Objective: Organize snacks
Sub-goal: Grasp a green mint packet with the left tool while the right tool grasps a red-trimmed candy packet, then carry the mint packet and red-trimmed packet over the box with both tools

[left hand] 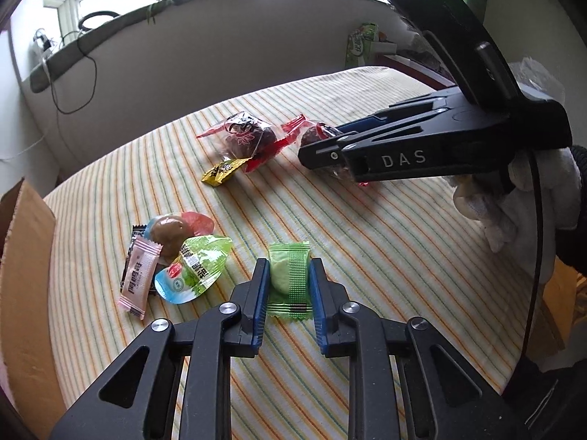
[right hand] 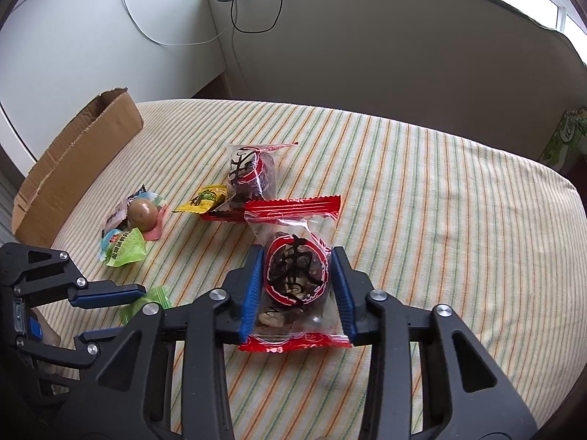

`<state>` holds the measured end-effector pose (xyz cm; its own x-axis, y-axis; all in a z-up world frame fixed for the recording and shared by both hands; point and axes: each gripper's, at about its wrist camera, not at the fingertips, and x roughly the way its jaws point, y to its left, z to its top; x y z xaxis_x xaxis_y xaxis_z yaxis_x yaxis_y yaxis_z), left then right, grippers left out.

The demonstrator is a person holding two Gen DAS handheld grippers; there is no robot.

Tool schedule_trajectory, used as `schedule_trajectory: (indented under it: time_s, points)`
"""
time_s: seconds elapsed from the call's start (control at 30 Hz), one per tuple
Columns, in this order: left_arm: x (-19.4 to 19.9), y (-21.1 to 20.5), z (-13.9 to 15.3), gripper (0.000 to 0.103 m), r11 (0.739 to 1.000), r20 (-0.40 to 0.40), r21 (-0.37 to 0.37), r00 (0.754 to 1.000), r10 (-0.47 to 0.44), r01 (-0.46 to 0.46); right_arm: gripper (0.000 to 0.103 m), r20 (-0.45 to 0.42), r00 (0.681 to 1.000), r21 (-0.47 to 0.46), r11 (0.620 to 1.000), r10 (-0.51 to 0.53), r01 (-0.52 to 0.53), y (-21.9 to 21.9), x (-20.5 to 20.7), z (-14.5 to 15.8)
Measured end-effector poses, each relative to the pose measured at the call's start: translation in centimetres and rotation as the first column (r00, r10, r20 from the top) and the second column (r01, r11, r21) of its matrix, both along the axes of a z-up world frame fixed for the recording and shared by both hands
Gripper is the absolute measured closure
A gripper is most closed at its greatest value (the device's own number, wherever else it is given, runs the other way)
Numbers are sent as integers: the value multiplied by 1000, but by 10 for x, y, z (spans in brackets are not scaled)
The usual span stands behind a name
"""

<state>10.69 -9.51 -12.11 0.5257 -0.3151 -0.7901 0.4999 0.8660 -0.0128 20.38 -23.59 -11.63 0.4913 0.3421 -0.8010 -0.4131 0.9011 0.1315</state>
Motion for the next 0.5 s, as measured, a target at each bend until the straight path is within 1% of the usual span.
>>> schedule_trajectory:
  time_s: [0.3,0.5]
  points:
    - [-11,18,16,83,997,13,-75,1000,24,-23,67,7,1000,34,999,-27,27,-16,-15,10]
    - [-13,39,32,83,990,39,-127,998,59,-54,67,45,999,41,999,-27,25,-20,-29,33]
